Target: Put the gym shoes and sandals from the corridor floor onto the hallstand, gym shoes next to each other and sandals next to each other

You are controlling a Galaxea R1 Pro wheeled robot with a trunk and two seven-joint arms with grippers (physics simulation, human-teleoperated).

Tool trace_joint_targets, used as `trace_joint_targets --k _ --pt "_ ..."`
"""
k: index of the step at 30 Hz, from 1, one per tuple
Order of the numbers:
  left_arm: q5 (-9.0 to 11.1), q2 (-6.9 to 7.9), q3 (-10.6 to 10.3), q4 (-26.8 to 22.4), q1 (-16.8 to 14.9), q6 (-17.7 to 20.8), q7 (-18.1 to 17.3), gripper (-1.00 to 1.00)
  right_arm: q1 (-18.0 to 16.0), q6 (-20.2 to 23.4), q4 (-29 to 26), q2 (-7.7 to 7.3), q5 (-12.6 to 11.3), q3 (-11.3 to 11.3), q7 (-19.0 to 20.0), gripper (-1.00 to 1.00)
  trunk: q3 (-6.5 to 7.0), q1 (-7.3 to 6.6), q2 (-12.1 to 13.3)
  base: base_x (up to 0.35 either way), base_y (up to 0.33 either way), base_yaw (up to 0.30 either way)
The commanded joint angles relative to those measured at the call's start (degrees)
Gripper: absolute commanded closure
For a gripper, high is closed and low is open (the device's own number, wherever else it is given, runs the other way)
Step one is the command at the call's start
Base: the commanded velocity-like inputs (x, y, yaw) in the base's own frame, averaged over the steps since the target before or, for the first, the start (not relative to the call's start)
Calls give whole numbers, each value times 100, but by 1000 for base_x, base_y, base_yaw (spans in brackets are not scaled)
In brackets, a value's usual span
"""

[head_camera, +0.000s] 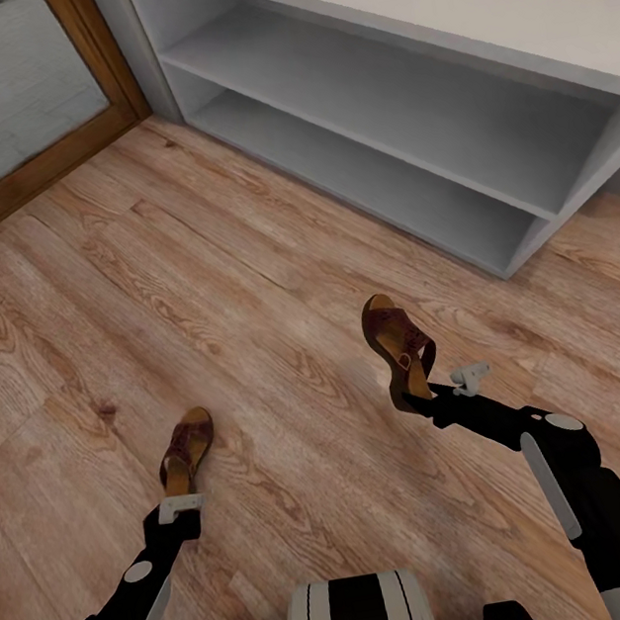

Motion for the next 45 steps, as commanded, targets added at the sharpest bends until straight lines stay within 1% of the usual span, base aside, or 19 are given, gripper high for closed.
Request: trace_joint_targets --k 1,17,31,39,45 --pt "10 5 -22 4 -2 -19 -1 100 -2 50 -3 0 -51 -6 7 100 -3 -1 -1 0 0 0" --pt "12 13 -22 -4 -2 -20 -9 100 -2 50 2 0 -51 8 7 100 -3 -1 -1 0 0 0" --pt "12 5 -61 -17 -2 -19 -10 100 -2 50 97 34 -58 20 7 100 -3 -1 -1 0 0 0" --pt "13 13 -28 -254 -2 -11 -24 100 -2 49 98 27 -66 12 9 100 -3 -1 -1 0 0 0" --pt "12 14 -25 -298 -2 -9 -46 100 -2 49 94 24 -64 11 7 100 -3 -1 -1 0 0 0"
